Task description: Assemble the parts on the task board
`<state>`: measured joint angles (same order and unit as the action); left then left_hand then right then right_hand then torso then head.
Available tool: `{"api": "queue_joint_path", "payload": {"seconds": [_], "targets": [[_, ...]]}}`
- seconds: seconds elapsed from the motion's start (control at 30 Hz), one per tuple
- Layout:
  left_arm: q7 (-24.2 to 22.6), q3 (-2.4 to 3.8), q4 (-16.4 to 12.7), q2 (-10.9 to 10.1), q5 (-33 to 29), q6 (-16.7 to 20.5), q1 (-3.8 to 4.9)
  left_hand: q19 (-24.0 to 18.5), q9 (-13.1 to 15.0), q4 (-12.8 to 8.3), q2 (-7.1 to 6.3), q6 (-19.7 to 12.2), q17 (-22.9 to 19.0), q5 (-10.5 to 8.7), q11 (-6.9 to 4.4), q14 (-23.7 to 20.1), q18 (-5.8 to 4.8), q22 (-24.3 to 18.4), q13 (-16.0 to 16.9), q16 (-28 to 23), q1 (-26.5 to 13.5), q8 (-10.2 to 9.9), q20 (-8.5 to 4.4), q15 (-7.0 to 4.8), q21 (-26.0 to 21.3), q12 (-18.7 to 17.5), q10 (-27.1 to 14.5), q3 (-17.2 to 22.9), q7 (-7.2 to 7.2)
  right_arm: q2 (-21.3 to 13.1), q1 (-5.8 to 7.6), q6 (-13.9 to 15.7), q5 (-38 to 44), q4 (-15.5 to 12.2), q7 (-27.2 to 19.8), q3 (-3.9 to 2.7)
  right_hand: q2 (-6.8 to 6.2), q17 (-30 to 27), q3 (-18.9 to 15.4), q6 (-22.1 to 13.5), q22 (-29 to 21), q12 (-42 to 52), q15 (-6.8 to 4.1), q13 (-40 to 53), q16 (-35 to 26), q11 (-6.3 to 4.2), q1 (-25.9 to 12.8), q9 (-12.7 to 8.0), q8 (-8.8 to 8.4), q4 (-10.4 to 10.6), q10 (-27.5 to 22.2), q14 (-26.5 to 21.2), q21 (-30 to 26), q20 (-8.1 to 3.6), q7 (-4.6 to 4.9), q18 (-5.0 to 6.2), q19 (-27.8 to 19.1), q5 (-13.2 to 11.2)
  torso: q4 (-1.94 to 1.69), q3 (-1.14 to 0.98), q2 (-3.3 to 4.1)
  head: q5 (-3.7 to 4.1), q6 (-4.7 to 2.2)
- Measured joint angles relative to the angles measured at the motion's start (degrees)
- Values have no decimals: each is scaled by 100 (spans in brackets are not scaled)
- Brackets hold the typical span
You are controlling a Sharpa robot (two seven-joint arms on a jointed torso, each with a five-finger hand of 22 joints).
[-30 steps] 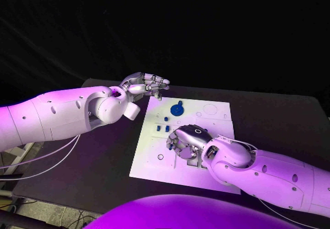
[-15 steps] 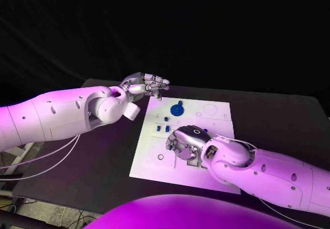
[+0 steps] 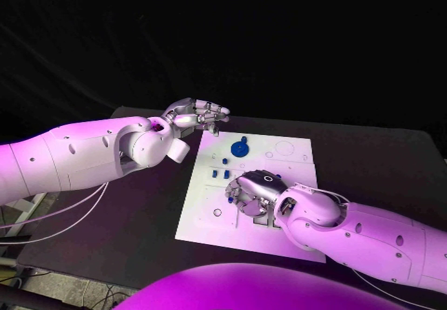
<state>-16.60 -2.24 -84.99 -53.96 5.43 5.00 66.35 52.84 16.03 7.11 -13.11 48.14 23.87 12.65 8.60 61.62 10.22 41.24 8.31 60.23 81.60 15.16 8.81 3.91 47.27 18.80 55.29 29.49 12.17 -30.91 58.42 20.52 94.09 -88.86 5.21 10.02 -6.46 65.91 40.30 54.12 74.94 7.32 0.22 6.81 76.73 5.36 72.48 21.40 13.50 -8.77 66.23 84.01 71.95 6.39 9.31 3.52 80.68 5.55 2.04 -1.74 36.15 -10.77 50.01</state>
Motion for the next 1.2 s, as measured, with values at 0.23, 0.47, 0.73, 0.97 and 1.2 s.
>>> {"api": "queue_joint_path", "payload": {"seconds": [0.23,0.47,0.73,0.97,1.2], "targets": [[7,0,5,-3,0,-9,-2,0,0,0,1,0,-1,0,0,0,0,0,0,0,-1,0,0,0,0,0,0,0,0,-121,-12,138,-6,-101,50,11,-35,-37,0,-19,0,-43,10,-28,-19,24,-9,-10,-1,0,-118,-10,-62,7,-20,0,-49,11,-1,0,2,1,0],[16,0,9,-7,-1,-27,-1,0,0,0,23,0,-5,0,0,0,0,0,0,0,-23,0,0,0,0,0,0,0,0,-353,14,283,-9,-336,125,3,-66,-74,-16,-63,-1,-43,10,-28,-30,24,-39,-13,-29,-16,-118,-10,-135,16,-24,0,-82,11,5,-1,1,15,0],[22,0,9,-8,-3,-46,-1,0,0,0,23,0,-5,0,0,0,0,0,0,0,-23,0,-1,0,0,0,0,0,0,-903,249,400,-77,-704,189,-61,-149,-200,-48,-107,-2,-44,51,-71,-108,69,-123,-16,-51,17,-339,-9,-375,38,5,91,-203,11,12,-1,-7,93,-68],[24,-1,0,-23,-5,-56,-1,0,0,0,23,-20,-5,20,0,0,0,-7,0,0,-23,0,-1,0,0,23,0,0,21,-1546,704,360,-541,-934,187,-119,-512,-417,-551,-505,-2,-83,195,-223,-203,210,-486,-106,-351,215,-805,-9,-1073,161,186,199,-540,211,24,3,-10,207,-159],[25,-1,-1,-22,-7,-70,-2,0,0,0,23,-21,-5,20,0,0,0,-7,0,0,-23,0,-1,0,0,23,0,0,21,-1892,986,4,-773,-900,175,-141,-507,-612,-1481,-887,-120,-133,215,-296,-250,228,-313,-211,-600,405,-1265,-29,-1663,191,191,269,-683,211,46,2,-24,256,-214]]}}
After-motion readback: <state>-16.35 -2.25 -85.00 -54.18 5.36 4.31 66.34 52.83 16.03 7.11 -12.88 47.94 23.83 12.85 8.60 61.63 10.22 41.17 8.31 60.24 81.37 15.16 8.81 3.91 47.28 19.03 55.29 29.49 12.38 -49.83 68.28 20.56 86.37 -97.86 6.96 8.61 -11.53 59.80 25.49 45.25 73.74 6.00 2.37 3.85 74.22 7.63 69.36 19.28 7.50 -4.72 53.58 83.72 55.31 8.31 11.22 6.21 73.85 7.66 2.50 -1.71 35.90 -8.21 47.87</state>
